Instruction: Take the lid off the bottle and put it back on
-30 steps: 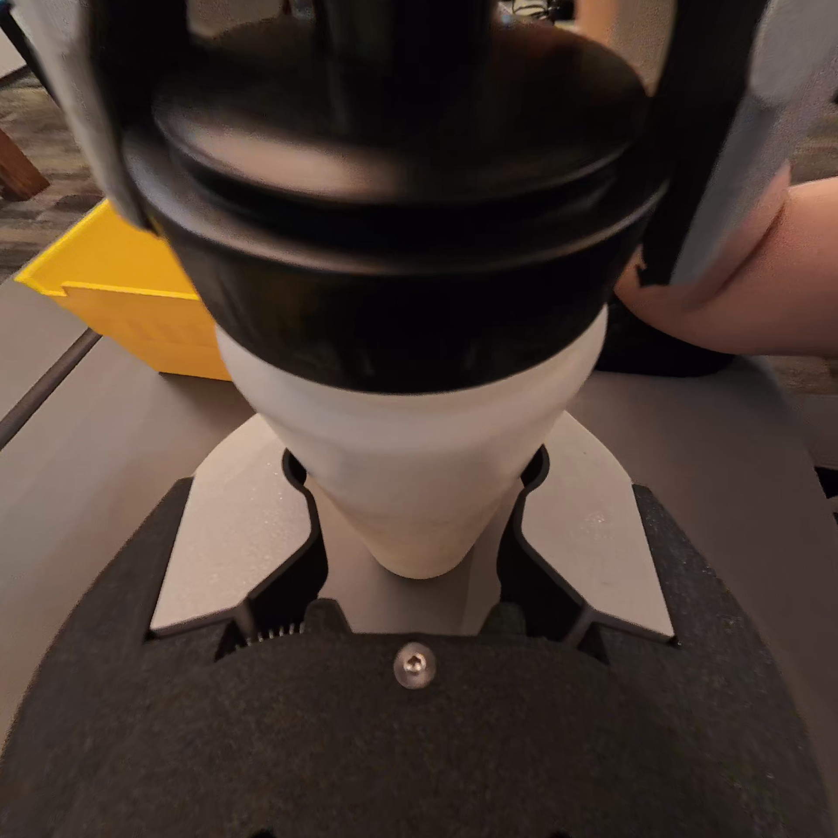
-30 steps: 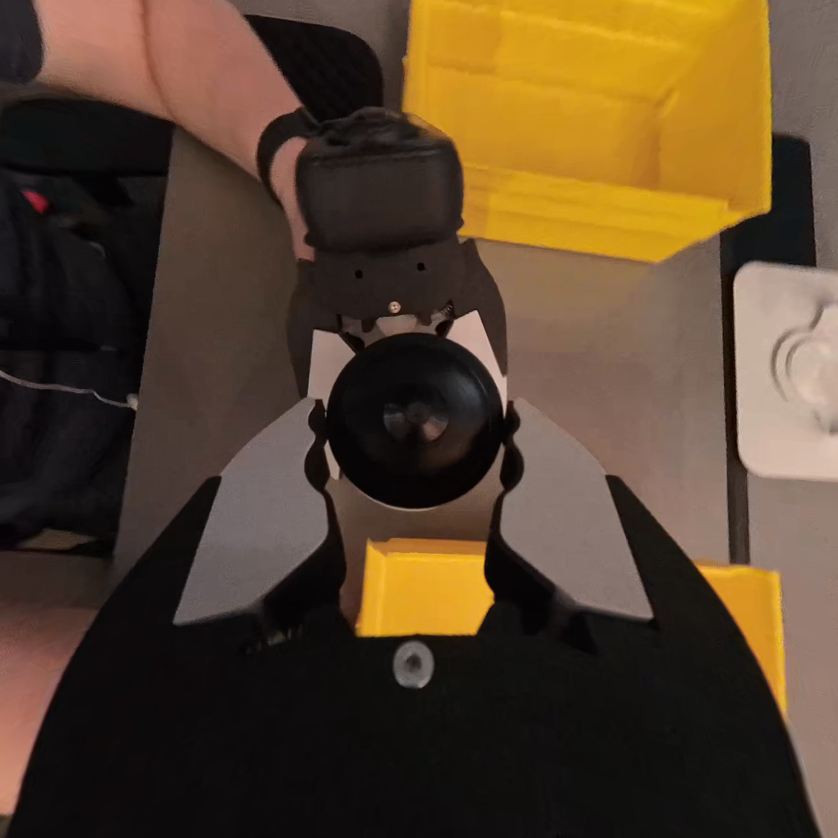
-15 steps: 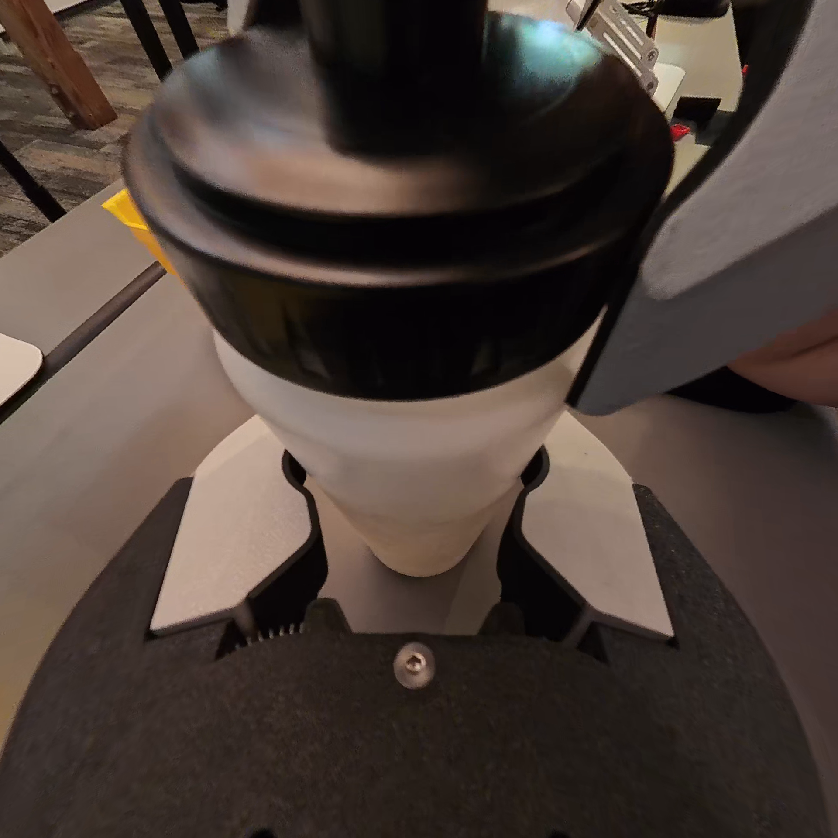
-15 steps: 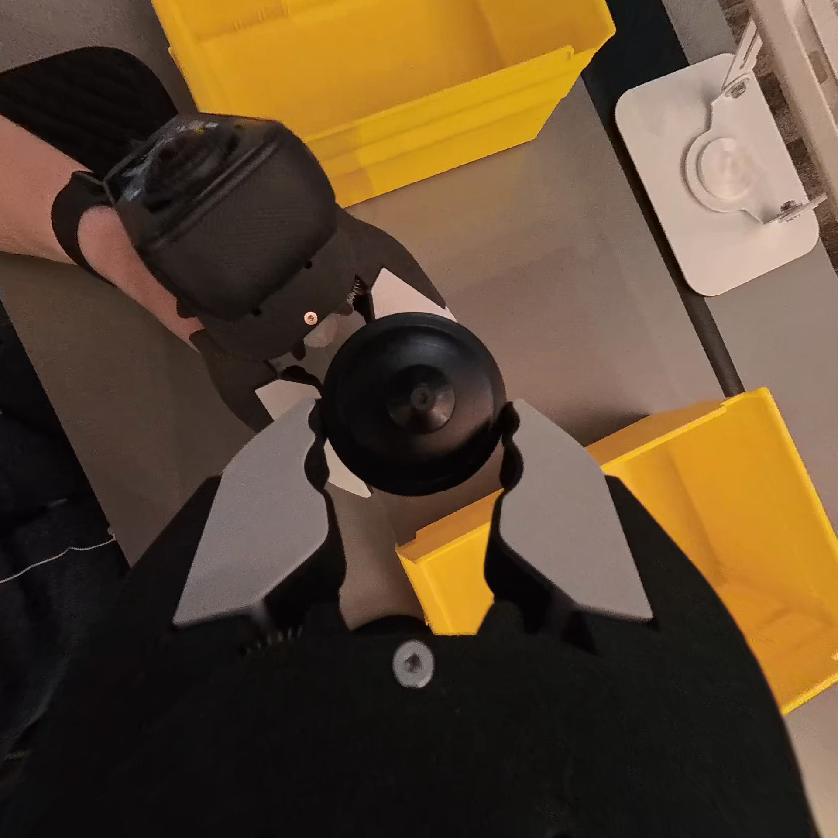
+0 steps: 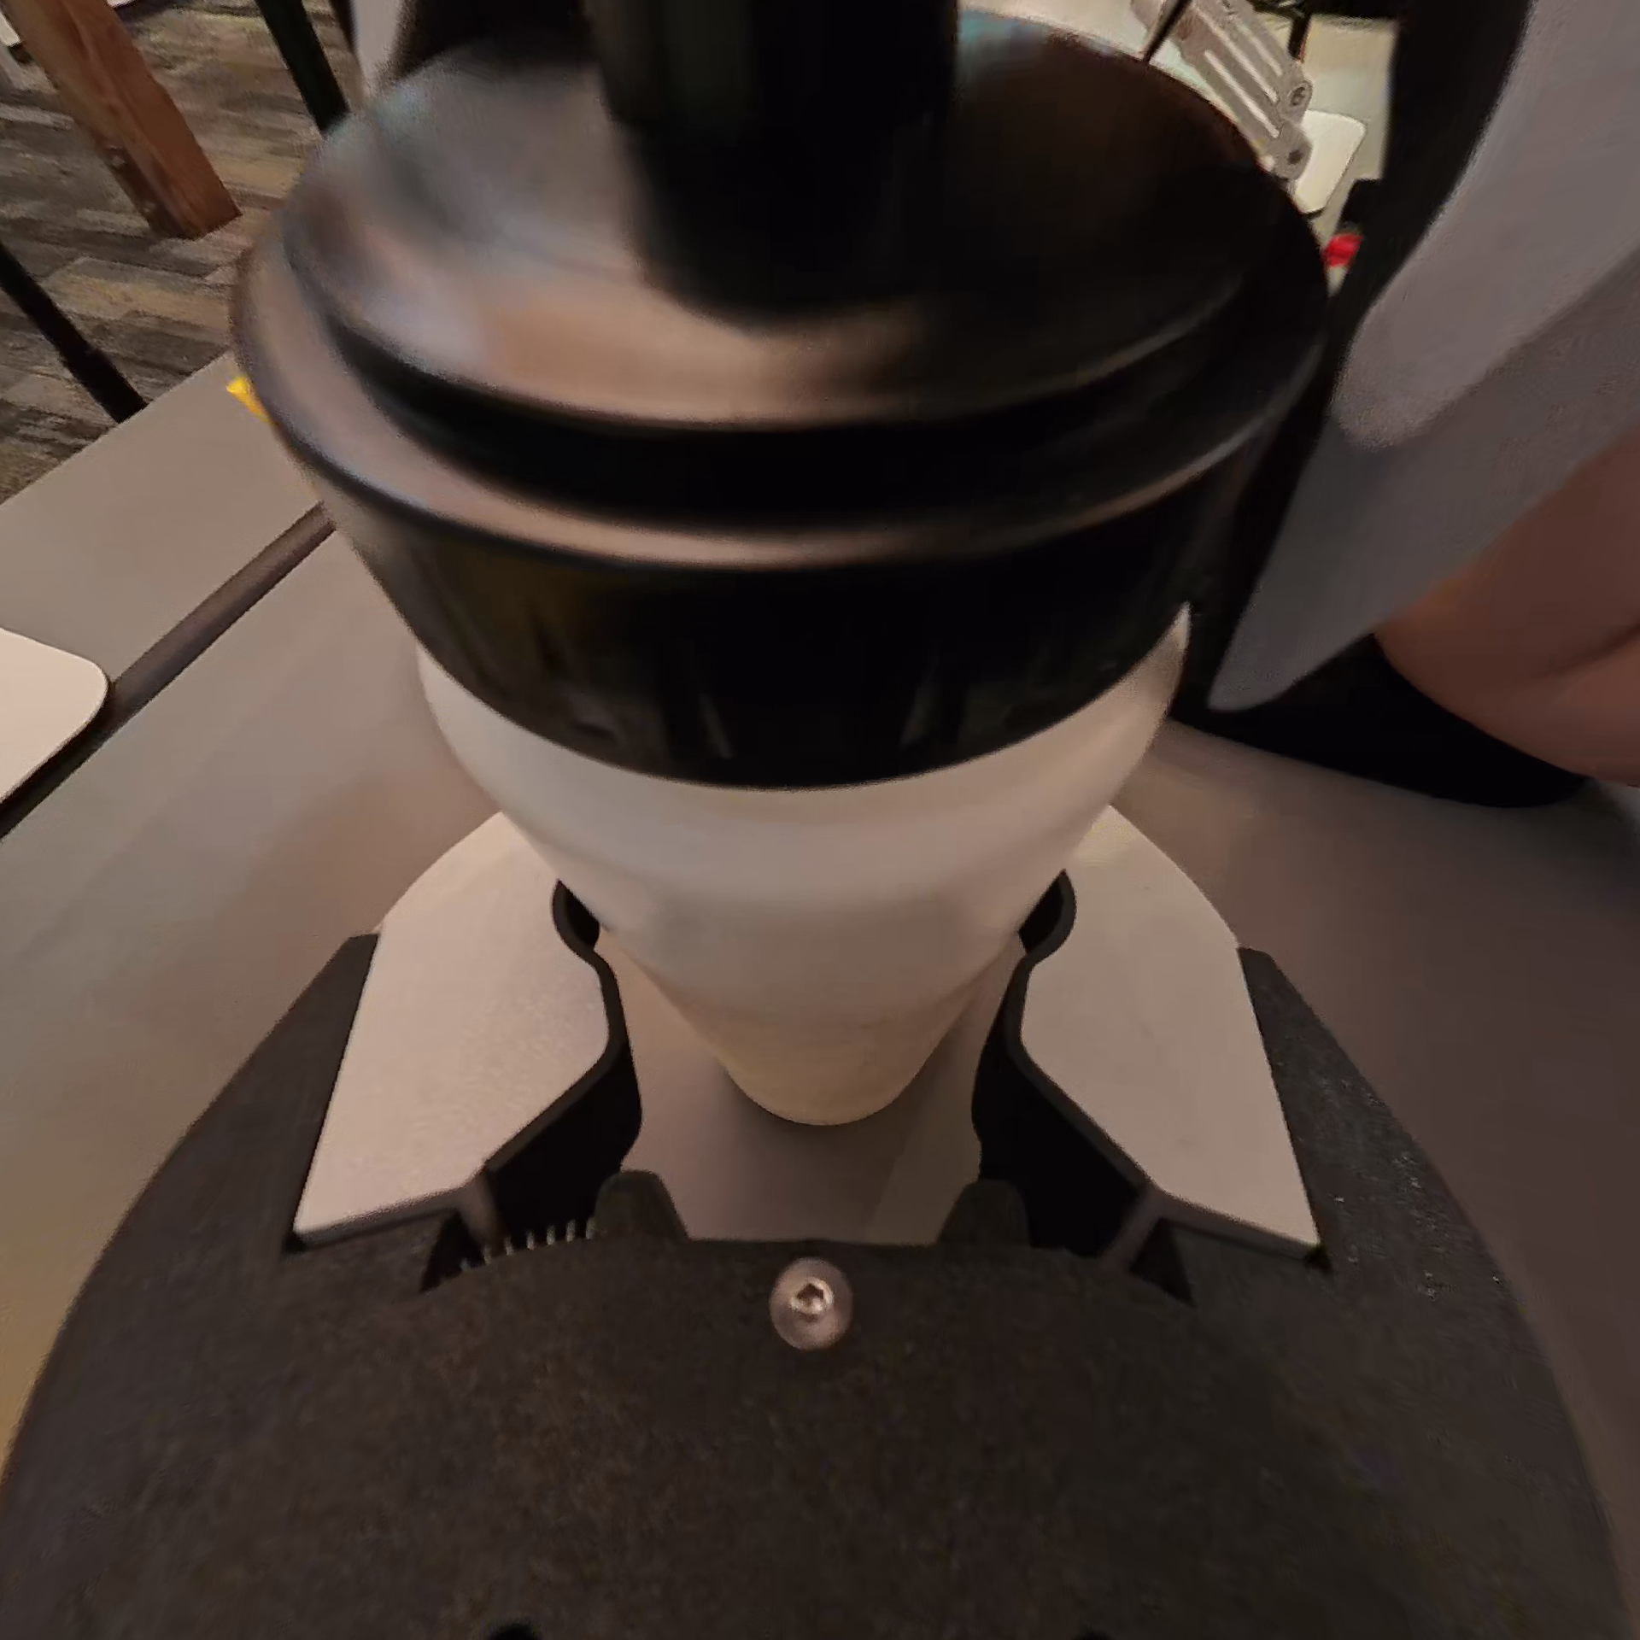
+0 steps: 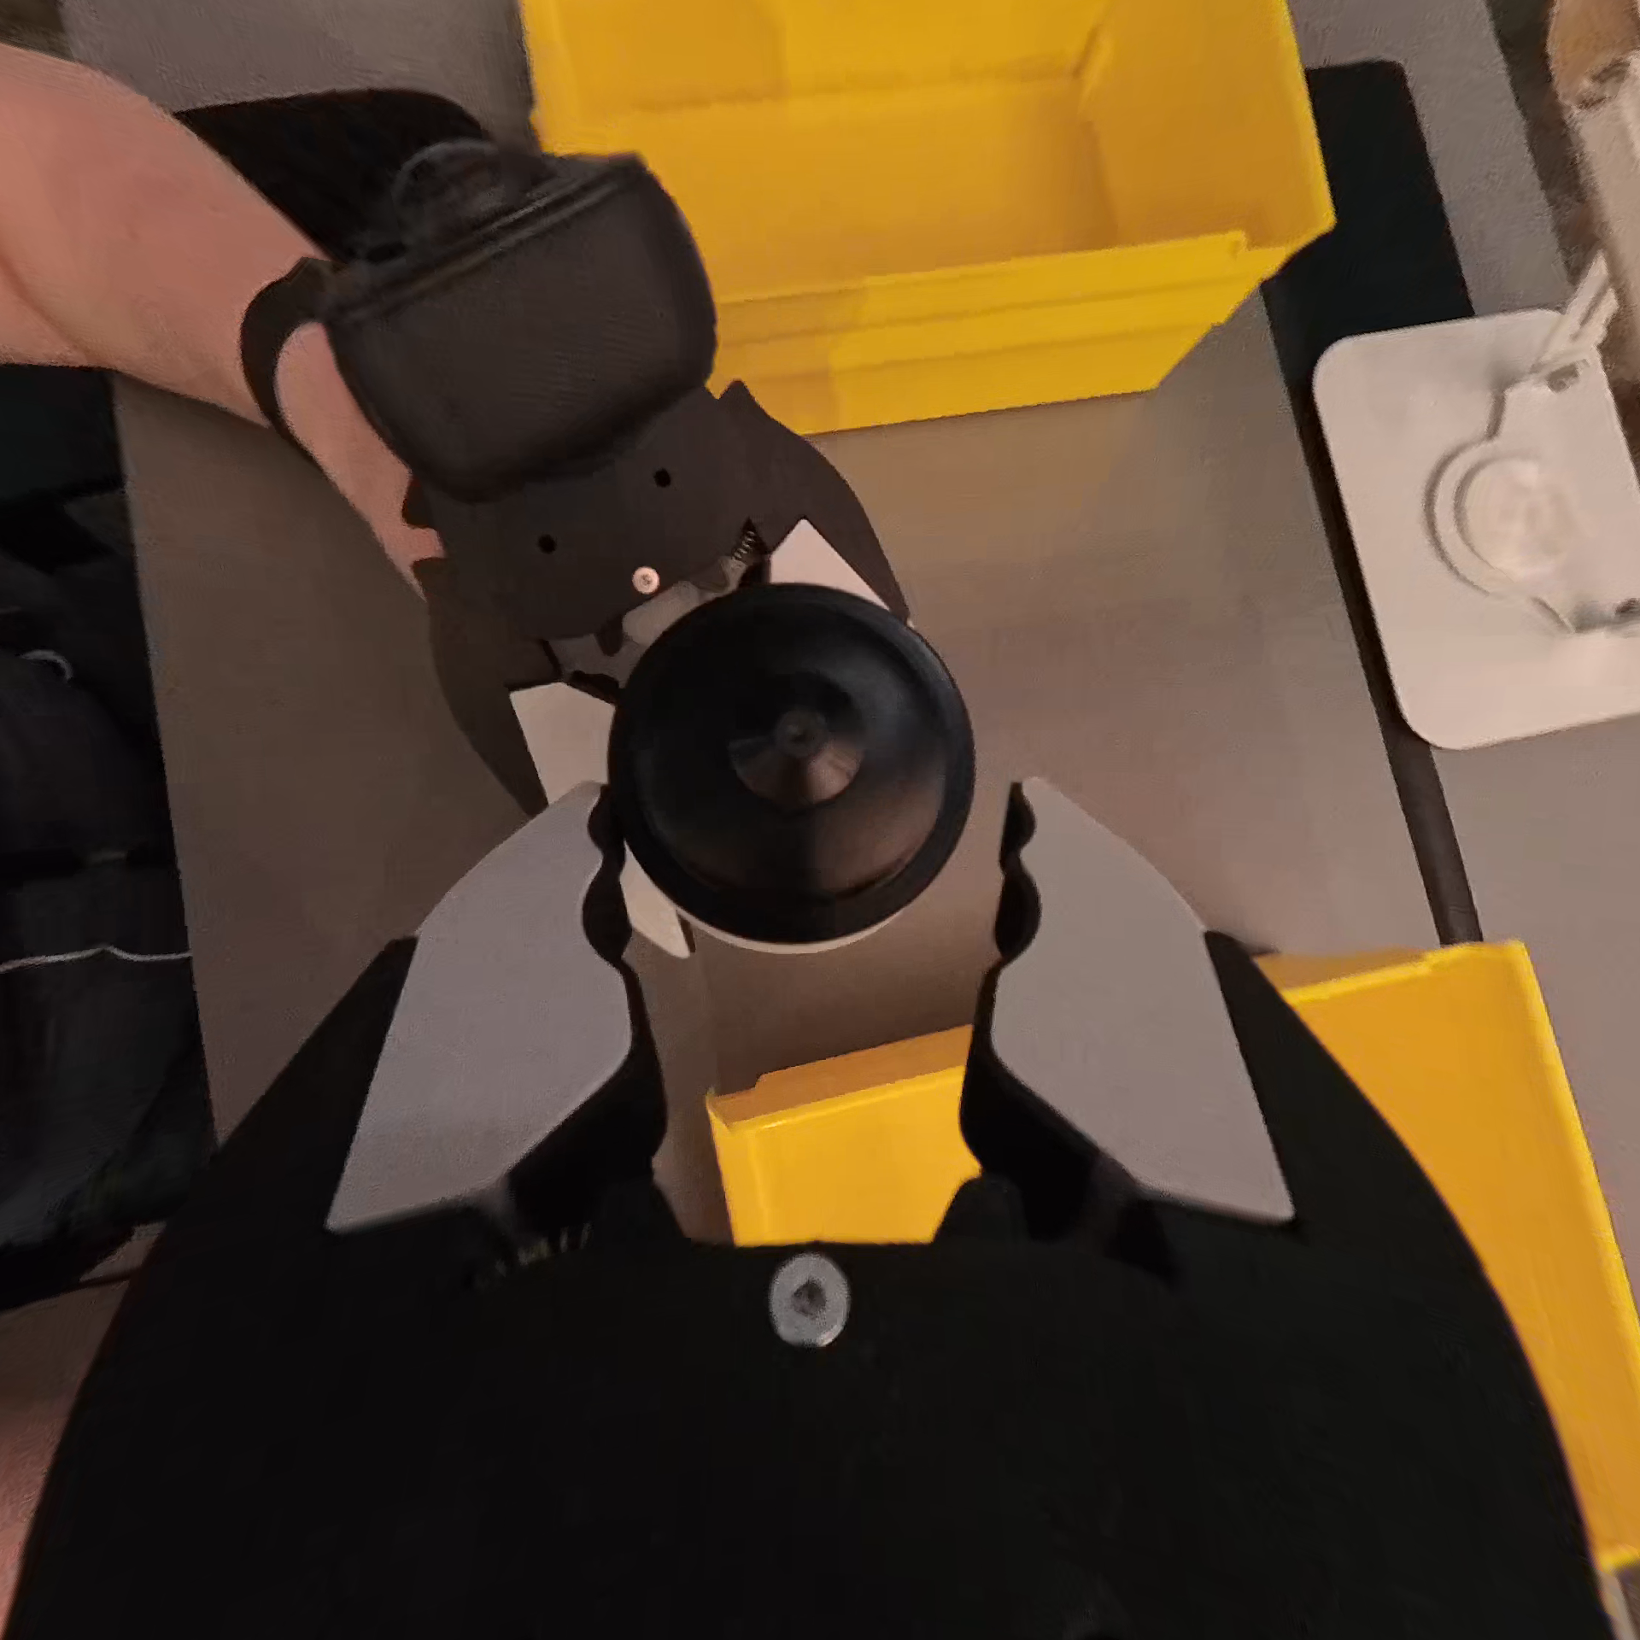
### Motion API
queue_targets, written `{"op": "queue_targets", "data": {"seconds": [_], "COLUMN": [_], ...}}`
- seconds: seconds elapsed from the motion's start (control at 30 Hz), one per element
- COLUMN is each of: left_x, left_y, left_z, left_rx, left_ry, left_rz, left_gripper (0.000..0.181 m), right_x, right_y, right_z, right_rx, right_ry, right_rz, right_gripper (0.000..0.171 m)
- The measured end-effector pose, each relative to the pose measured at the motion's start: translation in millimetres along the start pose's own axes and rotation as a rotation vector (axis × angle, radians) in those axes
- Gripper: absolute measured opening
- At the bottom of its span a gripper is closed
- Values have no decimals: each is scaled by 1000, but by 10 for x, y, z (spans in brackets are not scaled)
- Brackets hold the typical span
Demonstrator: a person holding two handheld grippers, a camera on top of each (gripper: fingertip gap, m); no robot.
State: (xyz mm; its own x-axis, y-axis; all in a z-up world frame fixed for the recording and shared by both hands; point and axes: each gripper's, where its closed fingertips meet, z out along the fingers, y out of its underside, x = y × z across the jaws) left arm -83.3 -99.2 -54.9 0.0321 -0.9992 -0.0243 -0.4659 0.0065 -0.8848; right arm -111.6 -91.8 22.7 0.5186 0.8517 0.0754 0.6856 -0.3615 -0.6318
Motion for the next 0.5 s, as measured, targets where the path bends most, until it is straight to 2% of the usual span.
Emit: {"op": "queue_targets", "data": {"seconds": [0.13, 0.23, 0.37, 0.47, 0.5], "left_x": [-9, -8, 67, 113, 104], "left_y": [0, 2, -7, -15, -13], "left_z": [0, -6, 1, 3, 7], "left_rx": [0, -1, -3, -4, -8], "left_ry": [-13, -11, 25, 34, 26], "left_rz": [-7, -2, 42, 81, 71], "left_gripper": [95, 95, 95, 95, 95], "right_x": [-22, -7, -90, -179, -185], "right_y": [-27, -35, -14, -25, -32], "right_z": [36, 50, 20, -14, -18], "right_rx": [-48, -66, -44, 68, 110], "right_ry": [114, 142, 5, -128, -163], "right_rz": [149, 159, -22, -258, -281], "right_gripper": [80, 77, 77, 77, 77]}}
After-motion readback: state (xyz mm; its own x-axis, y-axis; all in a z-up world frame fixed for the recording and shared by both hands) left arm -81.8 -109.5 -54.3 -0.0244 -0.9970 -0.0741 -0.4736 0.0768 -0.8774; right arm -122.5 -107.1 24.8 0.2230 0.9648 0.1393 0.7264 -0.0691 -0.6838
